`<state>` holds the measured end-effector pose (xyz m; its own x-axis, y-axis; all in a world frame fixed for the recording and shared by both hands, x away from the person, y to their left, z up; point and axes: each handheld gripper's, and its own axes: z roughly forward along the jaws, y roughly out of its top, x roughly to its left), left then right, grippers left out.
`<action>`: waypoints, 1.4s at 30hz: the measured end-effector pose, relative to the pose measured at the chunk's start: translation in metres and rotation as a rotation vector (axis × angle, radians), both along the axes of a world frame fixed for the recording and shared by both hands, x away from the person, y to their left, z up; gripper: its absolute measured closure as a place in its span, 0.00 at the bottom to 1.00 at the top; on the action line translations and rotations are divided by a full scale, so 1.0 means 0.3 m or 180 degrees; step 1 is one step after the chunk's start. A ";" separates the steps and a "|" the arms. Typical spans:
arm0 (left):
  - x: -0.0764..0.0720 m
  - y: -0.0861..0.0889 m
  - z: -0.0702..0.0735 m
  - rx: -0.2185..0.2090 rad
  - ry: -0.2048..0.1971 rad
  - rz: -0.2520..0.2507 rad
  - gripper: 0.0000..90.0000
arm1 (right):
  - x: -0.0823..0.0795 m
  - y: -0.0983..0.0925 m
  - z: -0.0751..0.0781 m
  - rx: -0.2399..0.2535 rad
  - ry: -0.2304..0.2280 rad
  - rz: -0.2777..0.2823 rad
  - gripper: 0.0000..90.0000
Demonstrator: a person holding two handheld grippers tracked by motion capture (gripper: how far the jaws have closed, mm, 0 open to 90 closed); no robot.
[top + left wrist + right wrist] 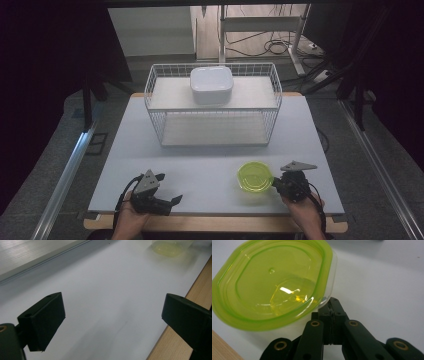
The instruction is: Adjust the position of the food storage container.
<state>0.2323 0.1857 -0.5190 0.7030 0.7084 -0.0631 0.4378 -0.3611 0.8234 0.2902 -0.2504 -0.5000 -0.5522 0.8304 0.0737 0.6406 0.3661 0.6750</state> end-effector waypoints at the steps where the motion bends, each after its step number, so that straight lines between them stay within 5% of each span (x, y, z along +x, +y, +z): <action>1: 0.000 -0.001 0.000 0.0002 -0.0001 -0.0001 0.05 | 0.002 0.004 0.000 0.0027 0.0024 0.0009 0.99; 31: 0.003 -0.007 -0.006 0.0035 0.0023 -0.0028 0.05 | 0.053 0.254 -0.033 0.0313 0.0286 0.0604 0.99; 42: 0.001 -0.008 -0.007 0.0042 0.0029 -0.0042 0.05 | 0.065 0.353 -0.043 0.0309 0.0316 0.0814 0.99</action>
